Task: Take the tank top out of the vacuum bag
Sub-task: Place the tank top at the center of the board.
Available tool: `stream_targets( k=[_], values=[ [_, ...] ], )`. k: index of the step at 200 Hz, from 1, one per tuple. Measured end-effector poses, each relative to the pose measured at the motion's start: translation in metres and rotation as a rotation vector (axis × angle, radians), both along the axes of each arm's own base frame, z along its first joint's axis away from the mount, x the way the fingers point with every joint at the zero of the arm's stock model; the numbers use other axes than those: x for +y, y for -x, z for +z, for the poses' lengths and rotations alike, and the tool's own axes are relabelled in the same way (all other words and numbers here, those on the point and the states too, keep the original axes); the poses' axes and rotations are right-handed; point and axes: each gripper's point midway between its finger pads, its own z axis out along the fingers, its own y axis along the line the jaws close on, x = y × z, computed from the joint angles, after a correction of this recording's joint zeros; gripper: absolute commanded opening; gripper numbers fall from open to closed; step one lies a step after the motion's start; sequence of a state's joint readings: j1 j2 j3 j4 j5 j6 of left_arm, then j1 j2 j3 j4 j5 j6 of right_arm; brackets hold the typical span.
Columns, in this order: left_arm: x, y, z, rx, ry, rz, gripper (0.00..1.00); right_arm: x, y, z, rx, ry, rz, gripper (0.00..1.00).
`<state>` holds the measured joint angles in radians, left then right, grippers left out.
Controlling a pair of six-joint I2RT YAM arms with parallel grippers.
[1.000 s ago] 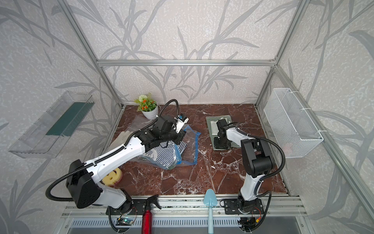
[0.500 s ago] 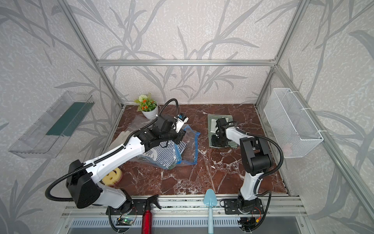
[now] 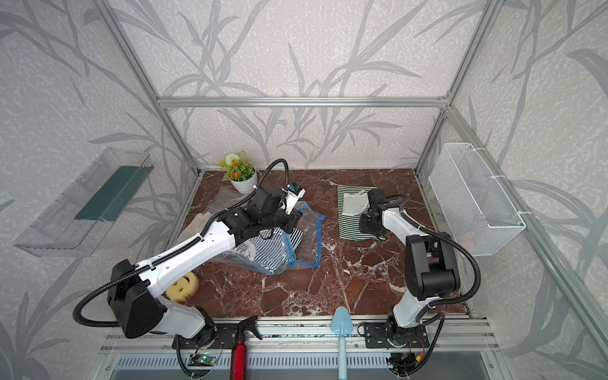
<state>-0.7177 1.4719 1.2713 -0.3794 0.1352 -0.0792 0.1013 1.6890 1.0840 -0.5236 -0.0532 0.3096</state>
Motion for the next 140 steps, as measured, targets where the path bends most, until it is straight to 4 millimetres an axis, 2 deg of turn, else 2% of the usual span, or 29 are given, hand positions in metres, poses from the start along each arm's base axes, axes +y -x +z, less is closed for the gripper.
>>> stream_targets(
  k=[23, 53, 108, 140],
  values=[
    [-0.002, -0.001, -0.005, 0.013, -0.001, -0.003, 0.0, -0.011, 0.0, -0.012, 0.029, -0.004, -0.025, 0.38],
    [-0.002, 0.0, -0.007, 0.016, -0.01, -0.007, 0.0, -0.009, 0.006, -0.037, 0.101, -0.015, -0.007, 0.37],
    [0.003, 0.002, 0.006, -0.021, -0.012, -0.015, 0.0, -0.013, 0.004, -0.036, 0.116, 0.015, -0.006, 0.37],
    [0.005, 0.005, 0.014, -0.035, -0.003, -0.016, 0.0, -0.022, 0.011, -0.034, 0.127, 0.066, -0.012, 0.47]
  ],
)
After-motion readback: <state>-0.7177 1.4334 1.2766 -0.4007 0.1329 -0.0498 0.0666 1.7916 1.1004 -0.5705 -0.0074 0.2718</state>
